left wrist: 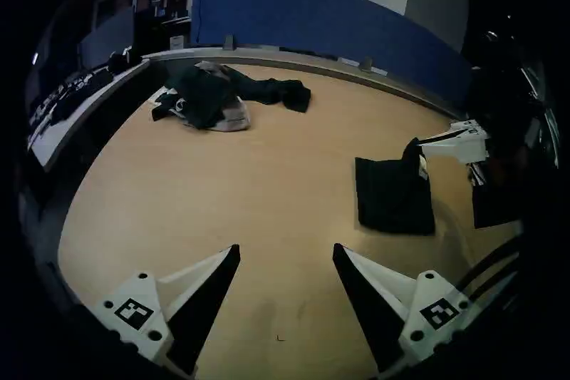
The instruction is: Fold towel
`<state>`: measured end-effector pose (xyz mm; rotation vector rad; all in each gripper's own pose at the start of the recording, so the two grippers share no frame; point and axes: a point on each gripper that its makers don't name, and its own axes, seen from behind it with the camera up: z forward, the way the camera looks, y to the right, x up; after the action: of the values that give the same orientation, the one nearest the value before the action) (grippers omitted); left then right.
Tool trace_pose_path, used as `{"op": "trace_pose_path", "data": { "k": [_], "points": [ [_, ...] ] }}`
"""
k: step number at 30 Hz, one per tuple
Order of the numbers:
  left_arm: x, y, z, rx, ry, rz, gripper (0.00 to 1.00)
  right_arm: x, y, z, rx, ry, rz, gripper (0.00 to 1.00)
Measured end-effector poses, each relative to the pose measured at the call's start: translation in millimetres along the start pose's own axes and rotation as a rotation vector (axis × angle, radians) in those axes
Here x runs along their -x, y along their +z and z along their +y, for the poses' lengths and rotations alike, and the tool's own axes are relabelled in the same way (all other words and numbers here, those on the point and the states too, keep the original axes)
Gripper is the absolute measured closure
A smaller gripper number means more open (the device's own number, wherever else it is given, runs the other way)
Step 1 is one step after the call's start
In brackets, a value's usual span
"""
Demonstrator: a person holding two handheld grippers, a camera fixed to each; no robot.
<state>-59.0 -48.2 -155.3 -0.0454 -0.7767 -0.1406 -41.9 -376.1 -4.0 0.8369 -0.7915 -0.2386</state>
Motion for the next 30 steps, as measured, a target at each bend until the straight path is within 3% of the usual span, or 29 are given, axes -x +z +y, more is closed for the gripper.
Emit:
{"op": "trace_pose_path", "data": {
  "k": [6, 12, 14, 18, 30],
  "points": [
    [5, -0.2, -0.3, 0.004, -0.018, -0.004, 0.03, 10, 18.4, 1, -0.011, -0.010, -0.053, 0.91],
    [7, 1.8, -1.3, 0.005, -0.016, -0.007, 0.03, 12, 26.3, 0, -0.009, 0.008, -0.059, 0.86],
    [7, 2.0, -1.8, 0.005, -0.017, -0.008, 0.03, 13, 28.2, 0, -0.012, 0.015, -0.062, 0.79],
    [6, 2.9, -2.6, 0.007, -0.020, -0.007, 0.03, 15, 29.1, -2, -0.020, 0.014, -0.067, 0.48],
    [6, 3.2, -3.2, 0.007, -0.016, -0.008, 0.03, 19, 24.7, -2, -0.016, -0.003, -0.066, 0.31]
  ]
}}
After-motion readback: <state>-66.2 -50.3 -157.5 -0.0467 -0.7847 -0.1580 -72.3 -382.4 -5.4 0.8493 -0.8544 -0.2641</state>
